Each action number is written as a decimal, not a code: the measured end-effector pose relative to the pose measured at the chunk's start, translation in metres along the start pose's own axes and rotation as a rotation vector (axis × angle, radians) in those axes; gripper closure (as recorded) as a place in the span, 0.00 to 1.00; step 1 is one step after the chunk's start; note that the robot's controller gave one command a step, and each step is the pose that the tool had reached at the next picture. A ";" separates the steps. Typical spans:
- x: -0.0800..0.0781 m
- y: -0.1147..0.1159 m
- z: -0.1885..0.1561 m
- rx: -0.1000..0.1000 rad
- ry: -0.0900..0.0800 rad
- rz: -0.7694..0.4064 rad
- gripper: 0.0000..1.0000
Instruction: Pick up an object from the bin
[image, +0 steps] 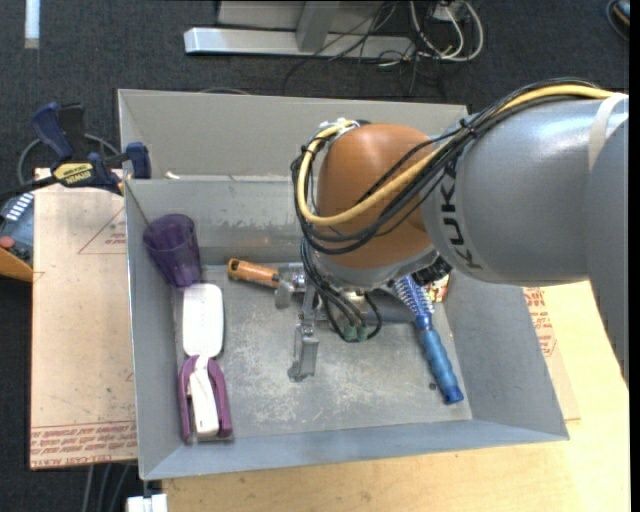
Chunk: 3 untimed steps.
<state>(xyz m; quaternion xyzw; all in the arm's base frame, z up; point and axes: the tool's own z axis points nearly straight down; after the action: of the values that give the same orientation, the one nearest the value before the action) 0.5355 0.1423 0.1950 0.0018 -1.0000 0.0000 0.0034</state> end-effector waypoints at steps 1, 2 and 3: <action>-0.002 -0.001 -0.005 -0.001 -0.007 0.004 0.00; -0.101 -0.088 0.123 -0.004 -0.018 -0.095 0.00; -0.088 -0.098 0.031 -0.003 -0.016 0.049 0.00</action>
Offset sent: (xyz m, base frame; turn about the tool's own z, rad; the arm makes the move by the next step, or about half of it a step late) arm 0.0950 -0.0867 -0.1250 -0.1010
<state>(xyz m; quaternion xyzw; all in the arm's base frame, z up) 0.6235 0.0443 0.1630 -0.0227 -0.9997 -0.0013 -0.0044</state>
